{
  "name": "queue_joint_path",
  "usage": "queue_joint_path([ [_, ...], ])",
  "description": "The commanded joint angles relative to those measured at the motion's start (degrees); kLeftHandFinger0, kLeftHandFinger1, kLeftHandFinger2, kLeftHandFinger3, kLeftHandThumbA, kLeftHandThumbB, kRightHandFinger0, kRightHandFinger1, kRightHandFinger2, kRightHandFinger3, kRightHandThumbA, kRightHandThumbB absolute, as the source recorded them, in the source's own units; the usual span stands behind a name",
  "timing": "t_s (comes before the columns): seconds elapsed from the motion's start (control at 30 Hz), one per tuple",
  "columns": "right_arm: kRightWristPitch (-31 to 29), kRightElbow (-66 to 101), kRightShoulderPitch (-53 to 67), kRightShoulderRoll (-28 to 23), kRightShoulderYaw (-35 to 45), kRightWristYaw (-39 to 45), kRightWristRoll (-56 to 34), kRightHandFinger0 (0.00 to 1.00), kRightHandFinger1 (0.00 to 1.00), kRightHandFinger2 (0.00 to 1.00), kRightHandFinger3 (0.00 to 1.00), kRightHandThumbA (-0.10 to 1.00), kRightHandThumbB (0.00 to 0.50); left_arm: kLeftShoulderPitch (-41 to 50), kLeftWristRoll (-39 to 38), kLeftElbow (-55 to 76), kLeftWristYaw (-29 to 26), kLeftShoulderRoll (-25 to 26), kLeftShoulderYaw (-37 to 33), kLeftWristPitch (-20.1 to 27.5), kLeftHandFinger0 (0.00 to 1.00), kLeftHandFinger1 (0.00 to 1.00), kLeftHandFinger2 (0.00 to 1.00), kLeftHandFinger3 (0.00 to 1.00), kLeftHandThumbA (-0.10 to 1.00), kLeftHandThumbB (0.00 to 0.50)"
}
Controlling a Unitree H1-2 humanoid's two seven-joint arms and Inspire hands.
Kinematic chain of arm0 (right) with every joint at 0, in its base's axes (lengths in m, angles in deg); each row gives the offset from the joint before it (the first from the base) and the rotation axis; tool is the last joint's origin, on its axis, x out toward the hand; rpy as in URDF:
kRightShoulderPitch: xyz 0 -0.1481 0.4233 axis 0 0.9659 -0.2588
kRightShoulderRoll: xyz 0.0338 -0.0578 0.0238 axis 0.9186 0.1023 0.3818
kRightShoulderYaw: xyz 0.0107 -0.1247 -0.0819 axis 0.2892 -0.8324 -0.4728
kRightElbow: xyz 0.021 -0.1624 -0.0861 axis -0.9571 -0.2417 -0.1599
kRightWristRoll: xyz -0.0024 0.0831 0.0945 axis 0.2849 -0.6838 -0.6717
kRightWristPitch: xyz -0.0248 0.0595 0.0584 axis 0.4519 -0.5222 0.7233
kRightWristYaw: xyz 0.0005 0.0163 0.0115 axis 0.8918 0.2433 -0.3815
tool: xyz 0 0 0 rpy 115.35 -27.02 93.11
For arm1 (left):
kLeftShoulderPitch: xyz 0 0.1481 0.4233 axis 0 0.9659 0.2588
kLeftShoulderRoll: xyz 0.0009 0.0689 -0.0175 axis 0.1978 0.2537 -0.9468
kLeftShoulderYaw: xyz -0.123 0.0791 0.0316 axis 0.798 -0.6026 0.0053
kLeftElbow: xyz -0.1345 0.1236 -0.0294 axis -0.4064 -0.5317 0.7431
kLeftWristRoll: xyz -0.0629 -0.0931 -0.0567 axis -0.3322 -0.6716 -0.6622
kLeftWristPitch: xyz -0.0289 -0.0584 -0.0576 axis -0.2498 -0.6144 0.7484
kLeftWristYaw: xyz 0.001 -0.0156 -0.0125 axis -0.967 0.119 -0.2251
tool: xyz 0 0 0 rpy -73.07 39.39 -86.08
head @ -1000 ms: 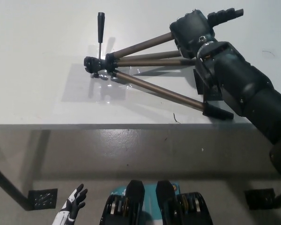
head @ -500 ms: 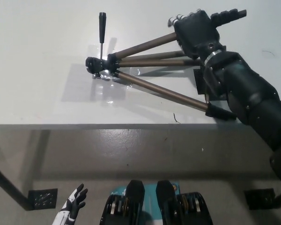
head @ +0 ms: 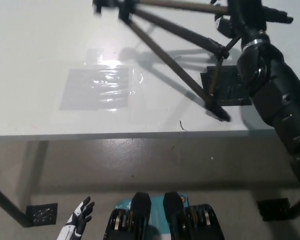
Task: A tripod lies near the right hand side of the table and the robot grab a leg of the tripod using its right hand and put it up right.
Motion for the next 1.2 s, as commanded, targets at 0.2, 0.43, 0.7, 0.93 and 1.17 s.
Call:
queue_joint_path([
  [0.2, -1.76, 2.76, -9.87, 2.89, 14.93, -4.73, -14.65, 0.0, 0.0, 0.42, 0.37, -0.1, 0.046, 0.58, 1.88, 1.75, 1.22, 1.6, -1.35, 2.31, 1.0, 1.0, 1.0, 1.0, 1.0, 0.273],
  [0.43, -7.45, -0.35, -8.73, 4.03, 22.68, -7.15, -20.72, 0.0, 0.0, 0.27, 0.1, -0.1, 0.067, 0.91, 1.4, 1.47, 1.37, 1.86, -1.83, 3.35, 1.0, 1.0, 1.0, 1.0, 1.0, 0.269],
  [0.7, -12.51, -3.62, -4.44, 7.53, 25.35, -8.77, -24.4, 0.0, 0.0, 0.27, 0.32, -0.1, 0.041, 1.18, 1.59, 1.23, 1.01, 1.31, -1.92, 3.32, 1.0, 1.0, 1.0, 1.0, 1.0, 0.285],
  [0.93, -15.56, -8.53, 1.01, 10.45, 25.13, -10.46, -26.23, 0.0, 0.0, 0.37, 0.45, -0.1, 0.099, 1.41, 1.66, 1.13, 1.06, 1.28, -2.08, 3.8, 1.0, 1.0, 1.0, 1.0, 1.0, 0.285],
  [1.17, -15.59, -11.19, 5.93, 13.15, 26.66, -8.73, -30.21, 0.0, 0.02, 0.41, 0.46, -0.1, 0.064, 1.01, 2.28, 1.34, 1.12, 1.44, -2.31, 3.76, 1.0, 1.0, 1.0, 1.0, 1.0, 0.287],
])
